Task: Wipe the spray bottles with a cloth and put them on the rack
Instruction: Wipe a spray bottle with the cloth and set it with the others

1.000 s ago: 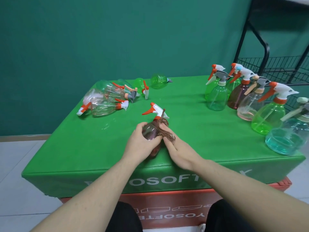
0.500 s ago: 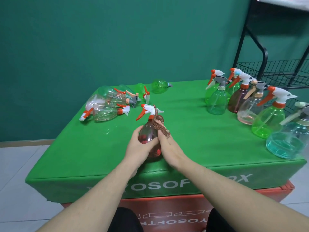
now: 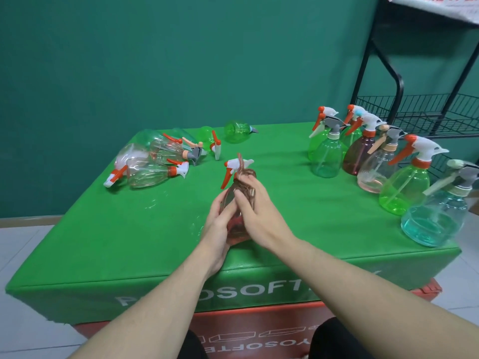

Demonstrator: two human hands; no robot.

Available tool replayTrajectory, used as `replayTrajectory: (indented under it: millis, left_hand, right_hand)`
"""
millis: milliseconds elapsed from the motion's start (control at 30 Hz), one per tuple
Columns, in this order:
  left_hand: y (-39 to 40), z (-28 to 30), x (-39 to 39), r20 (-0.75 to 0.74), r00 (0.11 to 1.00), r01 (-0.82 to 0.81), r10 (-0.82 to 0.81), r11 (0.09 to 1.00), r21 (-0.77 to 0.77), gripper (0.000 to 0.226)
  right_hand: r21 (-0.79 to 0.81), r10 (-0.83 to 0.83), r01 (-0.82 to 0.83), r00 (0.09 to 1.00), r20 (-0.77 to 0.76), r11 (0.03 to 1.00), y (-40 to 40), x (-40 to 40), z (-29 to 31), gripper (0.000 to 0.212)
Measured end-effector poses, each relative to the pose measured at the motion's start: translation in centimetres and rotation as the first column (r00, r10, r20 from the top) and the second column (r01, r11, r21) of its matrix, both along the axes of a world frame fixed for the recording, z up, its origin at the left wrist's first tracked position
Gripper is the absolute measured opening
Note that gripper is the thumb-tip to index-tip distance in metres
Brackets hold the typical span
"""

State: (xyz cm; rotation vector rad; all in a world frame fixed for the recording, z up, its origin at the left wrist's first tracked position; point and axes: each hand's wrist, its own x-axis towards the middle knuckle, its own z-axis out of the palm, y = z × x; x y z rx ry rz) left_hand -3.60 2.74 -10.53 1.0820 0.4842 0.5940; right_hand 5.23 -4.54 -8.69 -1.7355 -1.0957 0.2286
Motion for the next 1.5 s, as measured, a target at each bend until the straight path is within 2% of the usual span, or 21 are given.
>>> replayTrajectory:
  millis: [267,400,533,667,733,900,1033,1200,1333,1500]
  left_hand:
    - [0.6,-1.0,0.2,-0.013,0.997,-0.081,0.081,0.994,-0.069,0.031]
    - [0.7,-1.3,0.1,0.013,0.994,-0.108,0.110,0.988,-0.107,0.041]
    - [0.7,-1.5,-0.3,0.063,0.991,-0.106,0.115,0.985,-0.138,0.067]
    - [0.5,-1.8,-0.5,0.085,0.995,-0.045,0.054,0.994,-0.102,0.066]
    - [0.5,-1.9,-0.5,0.077,0.997,-0.013,0.019,0.997,-0.074,0.068]
    - [0.5,-1.8,-0.5,0.069,0.997,0.026,-0.021,0.997,-0.077,0.068]
    - [0.5,-1.8,-0.5,0.059,0.998,0.026,-0.022,0.997,-0.075,0.065]
    - [0.4,-2.0,-0.5,0.049,0.999,0.005,-0.003,0.999,-0.043,0.061]
    - [0.2,-1.9,-0.4,0.034,0.999,-0.002,0.002,1.000,-0.020,0.039]
    - [-0.2,-1.7,-0.3,0.013,1.000,-0.027,0.027,1.000,-0.004,0.037]
  right_hand:
    - [-0.080,0.047,-0.030,0.974,0.221,0.996,-2.6,-1.1,-3.4,0.058]
    - [-0.156,0.070,-0.014,0.931,0.359,0.988,-3.0,-1.5,-4.1,0.062]
    - [-0.166,0.087,-0.018,0.906,0.414,0.986,-2.4,-1.3,-3.2,0.065]
    - [-0.161,0.092,-0.020,0.889,0.449,0.987,-1.5,-0.7,-1.3,0.062]
    - [-0.171,0.099,-0.026,0.896,0.432,0.985,-1.2,-0.4,-0.4,0.057]
    - [-0.210,0.108,-0.057,0.965,0.240,0.976,0.0,0.7,0.5,0.055]
    - [-0.155,0.053,-0.035,0.992,0.113,0.987,0.7,0.7,0.3,0.047]
    - [-0.168,0.060,-0.014,0.962,0.267,0.986,-0.4,-0.2,-0.7,0.056]
    - [-0.196,0.103,-0.018,0.896,0.432,0.980,-1.5,-0.6,-1.8,0.067]
    - [-0.237,0.122,0.004,0.848,0.515,0.971,-3.2,-0.9,-3.1,0.070]
